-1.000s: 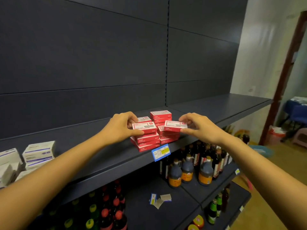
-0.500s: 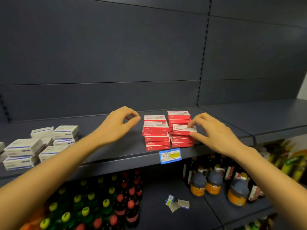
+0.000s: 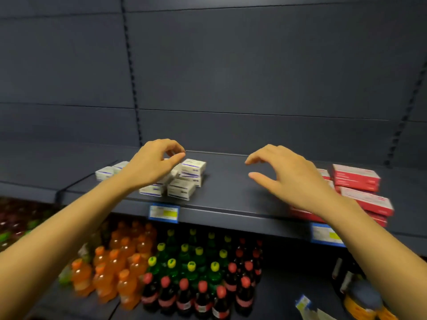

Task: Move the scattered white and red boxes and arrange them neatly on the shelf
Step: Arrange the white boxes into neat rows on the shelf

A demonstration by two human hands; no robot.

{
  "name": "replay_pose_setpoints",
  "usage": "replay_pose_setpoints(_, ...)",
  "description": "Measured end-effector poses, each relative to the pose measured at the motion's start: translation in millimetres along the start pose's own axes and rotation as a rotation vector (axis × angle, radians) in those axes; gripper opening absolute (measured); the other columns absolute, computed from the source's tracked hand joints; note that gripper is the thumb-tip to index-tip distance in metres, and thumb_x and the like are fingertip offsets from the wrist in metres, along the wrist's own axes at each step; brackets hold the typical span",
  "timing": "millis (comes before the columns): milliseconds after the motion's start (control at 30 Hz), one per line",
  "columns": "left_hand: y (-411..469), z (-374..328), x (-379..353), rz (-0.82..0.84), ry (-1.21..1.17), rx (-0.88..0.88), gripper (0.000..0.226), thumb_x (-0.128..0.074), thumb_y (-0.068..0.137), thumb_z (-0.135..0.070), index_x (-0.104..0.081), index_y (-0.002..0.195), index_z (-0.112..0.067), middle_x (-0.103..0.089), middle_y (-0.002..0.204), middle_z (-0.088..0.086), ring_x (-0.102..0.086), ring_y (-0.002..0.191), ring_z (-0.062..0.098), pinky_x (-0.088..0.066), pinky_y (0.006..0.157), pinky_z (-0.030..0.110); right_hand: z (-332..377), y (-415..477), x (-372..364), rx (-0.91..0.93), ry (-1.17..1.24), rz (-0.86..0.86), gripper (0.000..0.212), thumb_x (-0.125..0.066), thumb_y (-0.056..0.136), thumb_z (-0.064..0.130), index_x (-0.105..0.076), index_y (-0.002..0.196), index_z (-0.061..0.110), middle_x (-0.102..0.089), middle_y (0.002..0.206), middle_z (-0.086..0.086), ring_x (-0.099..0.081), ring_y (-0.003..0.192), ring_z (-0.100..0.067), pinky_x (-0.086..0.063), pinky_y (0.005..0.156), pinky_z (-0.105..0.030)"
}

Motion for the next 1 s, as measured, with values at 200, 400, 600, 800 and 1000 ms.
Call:
replay_pose_setpoints(200,-10.8,60.7,30.0,0.032,0.039,0.043,0.020,-0.052,0.091,-0.024,-0.064,0.103,-0.014,-0.060,0.098,-0.004,-0.055,0.085,0.008,-0.041,0.071,0.014,36.3,49.2,-51.3,0.048,0.063,0.072,0.022,-0.050,0.090,0.041,-0.053,0.111,0.037,-0.054,0.114,0.020,-0.047,0.108,-0.005,-0.043,0.081,-0.029)
replay_pose_setpoints(400,11.6,108.5,28.9,0.115,0.016,-0.022,0.019,-0.055,0.090,-0.026,-0.065,0.101,-0.015,-0.062,0.097,-0.008,-0.055,0.085,0.000,-0.047,0.076,0.023,39.6,91.5,-89.4,-0.035,0.096,0.098,0.023,-0.054,0.087,0.043,-0.054,0.109,0.037,-0.055,0.111,0.020,-0.048,0.101,-0.003,-0.043,0.081,-0.029)
replay_pose_setpoints(600,44.9,149.3,8.8,0.217,-0.046,-0.097,0.018,-0.058,0.087,-0.029,-0.066,0.099,-0.018,-0.066,0.097,-0.007,-0.058,0.087,0.006,-0.044,0.074,0.018,24.2,114.1,-113.3,-0.190,0.172,0.115,0.023,-0.059,0.081,0.048,-0.055,0.103,0.043,-0.055,0.107,0.026,-0.052,0.098,0.001,-0.048,0.084,-0.033)
replay_pose_setpoints(800,81.0,171.2,-32.6,0.394,-0.027,-0.088,0.036,-0.061,0.083,-0.042,-0.063,0.110,-0.018,-0.066,0.105,-0.002,-0.058,0.085,0.010,-0.040,0.067,0.010,10.6,117.0,-118.6,-0.321,0.252,0.113,0.028,-0.061,0.073,0.054,-0.058,0.099,0.044,-0.057,0.100,0.028,-0.057,0.096,0.000,-0.051,0.083,-0.034)
replay_pose_setpoints(1000,96.1,183.4,-76.5,0.601,-0.143,0.004,0.043,-0.069,0.071,-0.050,-0.070,0.100,-0.019,-0.068,0.094,-0.007,-0.059,0.081,0.003,-0.044,0.071,0.017,7.4,114.5,-130.6,-0.359,0.241,0.220,0.061,-0.054,0.049,0.074,-0.055,0.103,0.044,-0.057,0.097,0.031,-0.057,0.093,0.007,-0.049,0.078,-0.021)
Point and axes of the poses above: each hand's wrist, its own y-axis towards the middle knuckle, its own x-axis out of the back of the hand, z = x × y, the point moved 10 cm from there along y, towards the middle knuckle
